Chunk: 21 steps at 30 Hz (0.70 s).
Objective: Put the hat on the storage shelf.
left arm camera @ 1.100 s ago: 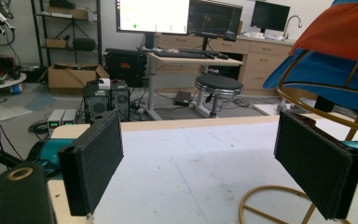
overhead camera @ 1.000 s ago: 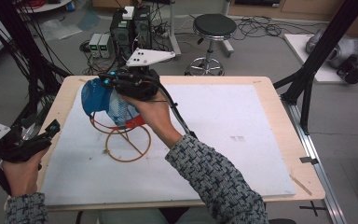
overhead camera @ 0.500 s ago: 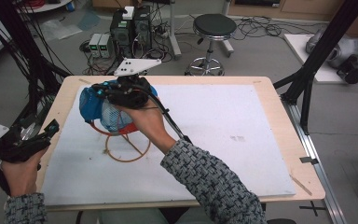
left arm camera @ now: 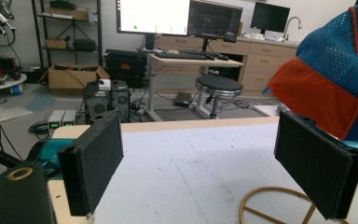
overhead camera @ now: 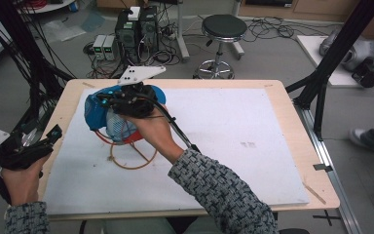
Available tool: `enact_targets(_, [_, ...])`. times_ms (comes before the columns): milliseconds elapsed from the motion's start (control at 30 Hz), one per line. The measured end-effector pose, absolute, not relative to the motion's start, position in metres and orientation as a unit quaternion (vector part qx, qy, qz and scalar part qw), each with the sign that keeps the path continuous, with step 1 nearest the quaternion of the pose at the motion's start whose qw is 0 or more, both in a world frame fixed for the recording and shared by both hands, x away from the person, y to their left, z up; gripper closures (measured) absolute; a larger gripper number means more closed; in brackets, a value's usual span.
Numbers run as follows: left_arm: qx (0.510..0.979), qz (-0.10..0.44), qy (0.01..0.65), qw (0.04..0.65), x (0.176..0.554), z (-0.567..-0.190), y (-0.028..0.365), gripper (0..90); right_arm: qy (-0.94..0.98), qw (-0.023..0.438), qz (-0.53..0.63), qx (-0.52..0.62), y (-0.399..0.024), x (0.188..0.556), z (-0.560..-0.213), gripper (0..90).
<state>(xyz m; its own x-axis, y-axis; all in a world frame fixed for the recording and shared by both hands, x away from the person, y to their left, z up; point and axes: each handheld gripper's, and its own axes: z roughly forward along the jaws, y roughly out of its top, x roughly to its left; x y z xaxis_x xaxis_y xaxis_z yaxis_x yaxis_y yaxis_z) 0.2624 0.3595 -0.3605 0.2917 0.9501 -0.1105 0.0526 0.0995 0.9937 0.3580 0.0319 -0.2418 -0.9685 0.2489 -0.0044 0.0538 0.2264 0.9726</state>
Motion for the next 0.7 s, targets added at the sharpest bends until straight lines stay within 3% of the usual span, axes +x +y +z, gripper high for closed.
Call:
enact_targets(367, [0.552,0.382,0.455,0.585,0.263,-0.361,0.359,15.7,0.778,0.087,0.614,0.100,0.029,0.360,-0.243,81.0])
enact_targets(533, [0.551,0.382,0.455,0.586,0.263,-0.361,0.359,15.7,0.770,0.095,0.622,0.103,0.024,0.359,-0.241,70.1])
enact_targets(700, [0.551,0.381,0.455,0.586,0.264,-0.362,0.358,15.7,0.764,0.108,0.626,0.110,0.016,0.360,-0.237,66.6])
